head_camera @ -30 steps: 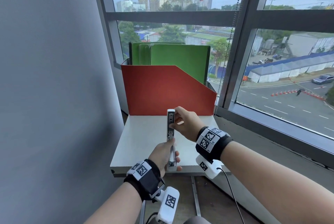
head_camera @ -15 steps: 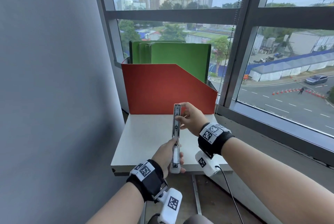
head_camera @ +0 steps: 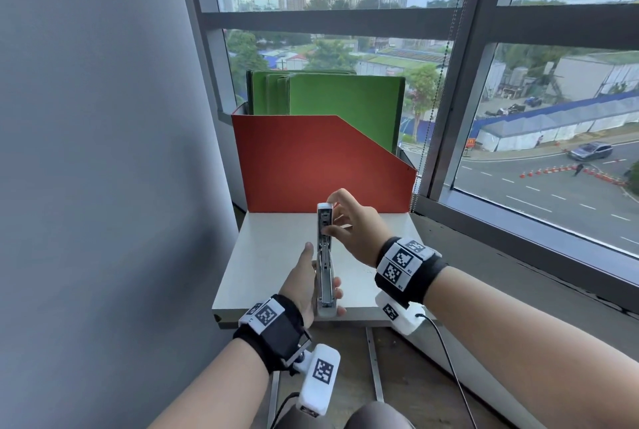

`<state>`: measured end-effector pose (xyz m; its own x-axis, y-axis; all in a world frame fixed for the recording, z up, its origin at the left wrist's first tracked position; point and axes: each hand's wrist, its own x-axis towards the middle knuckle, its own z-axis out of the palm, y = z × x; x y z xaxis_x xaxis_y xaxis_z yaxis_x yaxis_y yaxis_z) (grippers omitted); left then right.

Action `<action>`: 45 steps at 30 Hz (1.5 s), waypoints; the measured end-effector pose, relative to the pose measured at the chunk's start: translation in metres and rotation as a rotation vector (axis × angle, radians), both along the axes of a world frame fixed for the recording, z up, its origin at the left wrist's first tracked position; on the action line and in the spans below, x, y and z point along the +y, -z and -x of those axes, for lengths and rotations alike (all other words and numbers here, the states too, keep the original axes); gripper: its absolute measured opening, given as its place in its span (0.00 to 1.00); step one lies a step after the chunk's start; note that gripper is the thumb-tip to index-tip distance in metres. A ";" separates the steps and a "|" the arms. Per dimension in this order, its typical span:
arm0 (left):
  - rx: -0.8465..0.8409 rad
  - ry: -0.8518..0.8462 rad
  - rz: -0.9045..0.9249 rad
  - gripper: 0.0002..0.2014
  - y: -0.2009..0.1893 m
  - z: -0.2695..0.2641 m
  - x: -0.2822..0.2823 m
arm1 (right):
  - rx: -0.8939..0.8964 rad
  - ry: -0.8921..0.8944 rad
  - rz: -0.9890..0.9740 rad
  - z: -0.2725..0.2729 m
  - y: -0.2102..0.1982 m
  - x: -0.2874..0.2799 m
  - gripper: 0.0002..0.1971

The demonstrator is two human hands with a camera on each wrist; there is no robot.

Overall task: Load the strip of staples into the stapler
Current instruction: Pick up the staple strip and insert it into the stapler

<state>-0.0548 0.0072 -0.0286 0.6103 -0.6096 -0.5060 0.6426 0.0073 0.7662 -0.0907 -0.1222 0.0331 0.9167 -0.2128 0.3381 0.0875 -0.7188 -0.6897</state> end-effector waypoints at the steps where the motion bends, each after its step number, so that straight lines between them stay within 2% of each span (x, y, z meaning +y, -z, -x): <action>1: -0.001 0.001 -0.001 0.25 -0.001 0.000 0.000 | -0.003 -0.003 0.006 0.001 0.000 0.000 0.15; 5: -0.017 0.018 0.020 0.10 -0.001 0.005 0.000 | 0.014 0.004 0.051 0.001 -0.001 -0.003 0.16; 8: -0.068 0.025 0.070 0.06 -0.002 0.008 -0.001 | 0.016 0.030 0.011 -0.001 -0.002 -0.008 0.17; 12: -0.137 0.071 0.122 0.10 0.000 0.011 0.001 | 0.011 0.070 -0.022 -0.004 -0.002 -0.016 0.18; 22: -0.254 0.200 0.113 0.31 0.003 0.014 0.002 | 0.016 0.105 -0.069 -0.006 -0.002 -0.027 0.21; 25: -0.273 0.197 0.119 0.33 0.003 0.015 0.003 | 0.016 0.092 -0.055 -0.004 -0.003 -0.027 0.24; 34: -0.226 0.187 0.143 0.38 0.007 0.015 0.001 | 0.011 0.076 -0.027 -0.004 -0.002 -0.025 0.23; 38: -0.177 0.172 0.178 0.37 0.007 0.014 0.001 | -0.006 0.054 0.002 -0.004 -0.003 -0.020 0.22; 45: -0.082 0.091 0.236 0.24 0.006 0.008 0.002 | -0.010 0.015 0.046 0.001 -0.004 -0.007 0.18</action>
